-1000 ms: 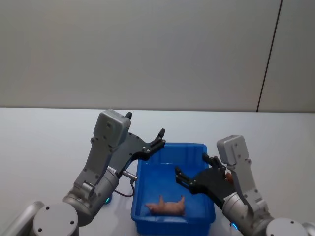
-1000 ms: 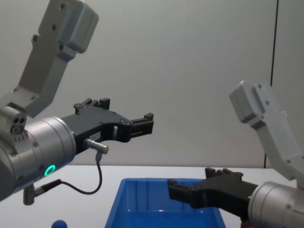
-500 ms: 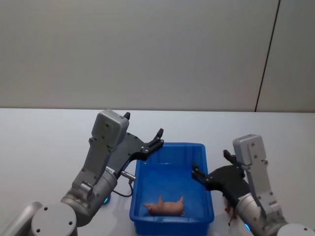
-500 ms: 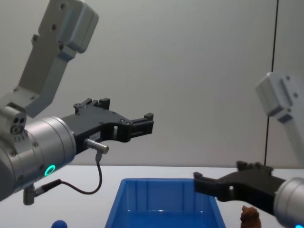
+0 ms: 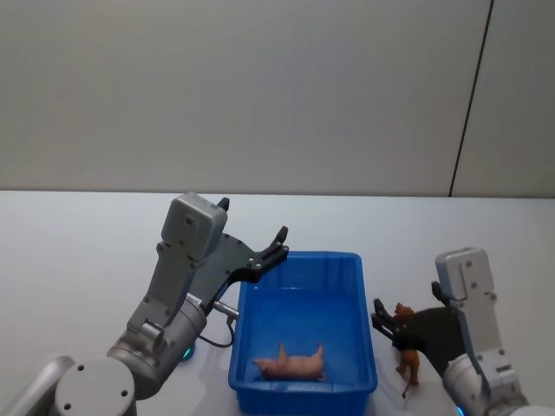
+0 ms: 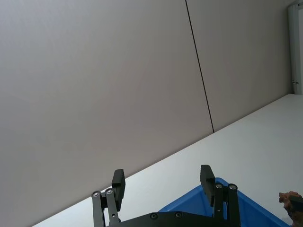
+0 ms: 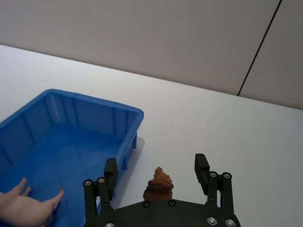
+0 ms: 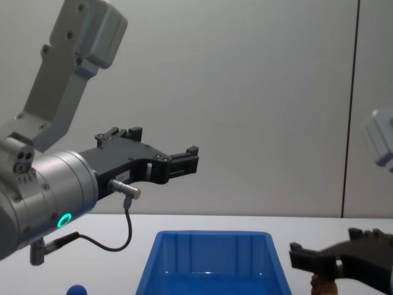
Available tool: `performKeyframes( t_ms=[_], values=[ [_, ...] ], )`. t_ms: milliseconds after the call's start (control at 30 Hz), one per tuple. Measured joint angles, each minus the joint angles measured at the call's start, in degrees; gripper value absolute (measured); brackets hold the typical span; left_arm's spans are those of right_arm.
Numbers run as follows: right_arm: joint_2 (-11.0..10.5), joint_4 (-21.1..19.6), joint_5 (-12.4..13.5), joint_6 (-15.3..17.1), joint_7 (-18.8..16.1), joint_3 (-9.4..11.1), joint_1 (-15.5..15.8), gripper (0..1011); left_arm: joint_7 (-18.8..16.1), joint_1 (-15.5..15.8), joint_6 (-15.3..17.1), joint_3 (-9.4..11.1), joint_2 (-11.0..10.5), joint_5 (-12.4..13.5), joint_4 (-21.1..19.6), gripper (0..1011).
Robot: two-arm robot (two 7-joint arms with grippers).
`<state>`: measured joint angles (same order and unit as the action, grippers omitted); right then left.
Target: Pick up the two dolls from the table and place them into the box.
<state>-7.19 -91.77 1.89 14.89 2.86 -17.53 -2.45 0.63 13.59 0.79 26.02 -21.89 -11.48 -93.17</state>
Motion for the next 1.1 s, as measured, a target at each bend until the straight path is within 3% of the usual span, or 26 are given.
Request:
performKeyframes(
  t_ms=[833,1067,1100],
  values=[
    [0.4,3.3,1.4,5.7,1.4,0.6,1.1,998,0.0,0.0,0.0,0.0,0.0,0.0,0.0,1001],
    [0.8,4.5,2.2,6.2,0.5,0.6,1.1,855,0.0,0.0,0.0,0.0,0.0,0.0,0.0,1001],
    [0.9,4.7,2.3,6.3,0.4,0.6,1.1,796,0.0,0.0,0.0,0.0,0.0,0.0,0.0,1001]
  ],
)
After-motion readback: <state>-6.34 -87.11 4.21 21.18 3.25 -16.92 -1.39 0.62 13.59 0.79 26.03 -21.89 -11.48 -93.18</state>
